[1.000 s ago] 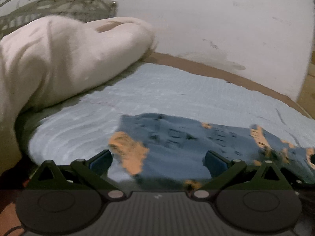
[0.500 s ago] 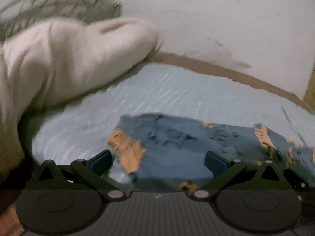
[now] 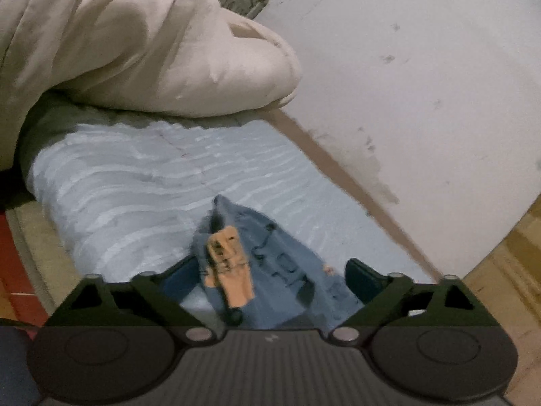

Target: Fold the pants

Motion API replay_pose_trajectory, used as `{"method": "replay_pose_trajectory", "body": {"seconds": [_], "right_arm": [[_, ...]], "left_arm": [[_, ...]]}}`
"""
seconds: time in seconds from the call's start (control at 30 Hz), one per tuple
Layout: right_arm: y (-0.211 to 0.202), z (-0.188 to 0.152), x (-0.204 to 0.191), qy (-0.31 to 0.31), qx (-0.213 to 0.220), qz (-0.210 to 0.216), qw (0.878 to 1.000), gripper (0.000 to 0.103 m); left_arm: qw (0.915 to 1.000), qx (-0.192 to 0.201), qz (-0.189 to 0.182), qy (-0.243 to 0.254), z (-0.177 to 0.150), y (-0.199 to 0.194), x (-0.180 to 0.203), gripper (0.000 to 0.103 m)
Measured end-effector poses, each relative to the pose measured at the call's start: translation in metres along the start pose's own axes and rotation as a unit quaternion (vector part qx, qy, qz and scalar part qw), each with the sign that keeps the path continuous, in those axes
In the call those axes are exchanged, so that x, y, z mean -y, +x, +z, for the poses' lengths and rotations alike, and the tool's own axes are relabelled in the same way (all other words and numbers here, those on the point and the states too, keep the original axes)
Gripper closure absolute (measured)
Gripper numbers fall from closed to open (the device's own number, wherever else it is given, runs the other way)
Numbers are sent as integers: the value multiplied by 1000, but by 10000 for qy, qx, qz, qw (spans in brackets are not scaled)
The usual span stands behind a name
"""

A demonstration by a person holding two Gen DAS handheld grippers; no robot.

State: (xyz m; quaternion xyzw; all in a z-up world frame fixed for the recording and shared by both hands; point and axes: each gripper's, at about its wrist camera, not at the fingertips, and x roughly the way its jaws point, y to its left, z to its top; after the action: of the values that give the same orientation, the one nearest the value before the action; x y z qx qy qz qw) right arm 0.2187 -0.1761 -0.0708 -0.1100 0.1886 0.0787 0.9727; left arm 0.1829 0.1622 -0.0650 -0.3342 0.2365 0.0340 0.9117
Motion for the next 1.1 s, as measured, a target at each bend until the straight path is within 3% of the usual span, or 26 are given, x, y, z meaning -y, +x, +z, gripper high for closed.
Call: {"method": "replay_pose_trajectory", "body": {"seconds": [0.07, 0.2, 0.27, 0.43, 0.53, 0.63, 0.83, 1.0, 1.1], "right_arm": [[0, 0, 0, 2, 1, 0, 10000, 1], [0, 0, 0, -4, 6, -6, 10000, 1], [0, 0, 0, -4, 5, -6, 10000, 1], [0, 1, 1, 39, -28, 12, 10000, 1], [0, 1, 1, 57, -39, 23, 10000, 1], [0, 1, 2, 75, -27, 30, 10000, 1], [-5, -2, -3, -39, 159, -134, 9998, 1], [-13, 0, 4, 140, 282, -88, 9995, 1], [-39, 6, 20, 284, 688, -241, 9969, 1]], "left_arm": [[9999, -20, 136, 12, 0, -1, 0, 22], [9992, 25, -104, -377, 1, -6, -11, 26], [9983, 75, -112, -565, 1, -7, -16, 34], [9974, 62, 109, -712, 3, -7, -20, 71], [9969, 64, 74, -787, 9, -8, -18, 81], [9980, 160, 8, -609, 12, -13, -4, 84], [9980, 394, -477, 98, 14, -28, 51, 84], [9926, 420, -841, 770, 9, -39, 100, 84], [9875, 420, -1006, 1137, 3, -43, 127, 84]]}}
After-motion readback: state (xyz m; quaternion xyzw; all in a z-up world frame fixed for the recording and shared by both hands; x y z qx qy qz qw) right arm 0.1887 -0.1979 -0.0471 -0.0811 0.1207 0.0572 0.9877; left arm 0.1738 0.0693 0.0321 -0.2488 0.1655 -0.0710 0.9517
